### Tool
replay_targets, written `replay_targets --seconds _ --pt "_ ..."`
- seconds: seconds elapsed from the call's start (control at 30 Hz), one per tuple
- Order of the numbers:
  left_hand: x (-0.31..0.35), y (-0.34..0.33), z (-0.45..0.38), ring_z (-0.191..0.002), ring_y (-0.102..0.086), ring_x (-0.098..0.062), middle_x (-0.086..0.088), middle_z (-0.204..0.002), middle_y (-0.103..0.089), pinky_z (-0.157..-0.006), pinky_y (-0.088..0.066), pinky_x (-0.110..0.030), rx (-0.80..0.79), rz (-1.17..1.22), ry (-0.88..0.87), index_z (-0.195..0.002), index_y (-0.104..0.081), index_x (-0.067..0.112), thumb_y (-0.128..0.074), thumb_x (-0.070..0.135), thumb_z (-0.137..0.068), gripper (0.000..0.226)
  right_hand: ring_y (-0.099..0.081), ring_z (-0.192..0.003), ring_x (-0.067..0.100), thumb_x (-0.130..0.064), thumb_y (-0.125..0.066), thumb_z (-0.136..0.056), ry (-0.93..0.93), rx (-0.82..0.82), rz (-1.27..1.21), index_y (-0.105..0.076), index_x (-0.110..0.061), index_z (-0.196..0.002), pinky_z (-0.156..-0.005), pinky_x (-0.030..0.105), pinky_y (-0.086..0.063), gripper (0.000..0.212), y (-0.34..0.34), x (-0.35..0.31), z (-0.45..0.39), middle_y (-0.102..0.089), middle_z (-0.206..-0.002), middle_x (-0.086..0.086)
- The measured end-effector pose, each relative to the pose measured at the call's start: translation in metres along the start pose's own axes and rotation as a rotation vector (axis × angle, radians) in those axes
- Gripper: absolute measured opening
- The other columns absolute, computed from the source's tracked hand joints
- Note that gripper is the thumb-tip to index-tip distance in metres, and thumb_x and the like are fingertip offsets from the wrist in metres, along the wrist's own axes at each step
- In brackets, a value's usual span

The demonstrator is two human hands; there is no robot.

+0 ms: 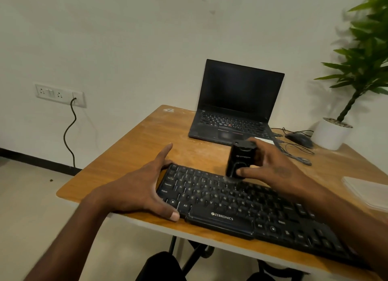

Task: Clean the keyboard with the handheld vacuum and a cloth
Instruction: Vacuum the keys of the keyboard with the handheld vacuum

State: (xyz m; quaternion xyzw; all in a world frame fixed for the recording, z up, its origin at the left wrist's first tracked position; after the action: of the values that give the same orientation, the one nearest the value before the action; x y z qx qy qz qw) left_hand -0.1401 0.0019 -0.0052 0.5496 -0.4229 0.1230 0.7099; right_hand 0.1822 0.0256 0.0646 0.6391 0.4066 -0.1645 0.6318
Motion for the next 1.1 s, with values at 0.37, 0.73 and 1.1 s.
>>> replay_targets --seconds 0.37,0.73,1.1 --pt "0.004 -0.001 0.0 -0.136 -0.047 0.0 0.031 -0.155 -0.032 -0.114 -0.042 -0.025 -0.002 0.028 0.017 -0.147 0.018 0.073 -0.099 0.066 -0.047 0.154 -0.065 -0.112 0.01 -0.011 -0.08 -0.082 0.216 -0.048 -0.058 -0.058 -0.021 -0.126 -0.084 0.021 -0.055 0.05 -0.072 -0.05 -0.038 -0.069 -0.121 -0.003" --pt "0.0 -0.002 -0.001 -0.134 -0.041 0.011 0.045 -0.148 -0.025 -0.103 -0.041 -0.014 -0.001 0.032 0.005 -0.146 0.019 0.074 -0.096 0.072 -0.046 0.152 -0.066 -0.11 0.002 -0.013 -0.079 -0.084 0.046 -0.036 -0.054 -0.053 -0.042 -0.122 -0.083 0.026 -0.058 0.055 0.012 -0.002 0.023 -0.068 -0.12 -0.009" --pt "0.006 -0.001 0.003 -0.133 -0.045 0.004 0.039 -0.148 -0.027 -0.104 -0.043 -0.018 -0.006 0.025 0.023 -0.145 0.014 0.077 -0.097 0.072 -0.044 0.149 -0.067 -0.107 0.012 -0.008 -0.078 -0.082 0.174 -0.03 -0.068 -0.058 -0.021 -0.122 -0.085 0.041 -0.062 0.047 -0.04 -0.032 -0.014 -0.068 -0.117 -0.003"
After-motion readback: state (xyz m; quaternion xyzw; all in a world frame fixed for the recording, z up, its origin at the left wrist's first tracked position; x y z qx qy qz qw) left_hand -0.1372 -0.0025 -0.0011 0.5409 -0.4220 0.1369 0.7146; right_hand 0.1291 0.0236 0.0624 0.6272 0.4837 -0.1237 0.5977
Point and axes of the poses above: each hand's wrist, its own z-axis away from the middle knuckle, its own y-axis out of the back of the hand, x = y × z, the point moved 2 cm from there along -z, towards the middle knuckle
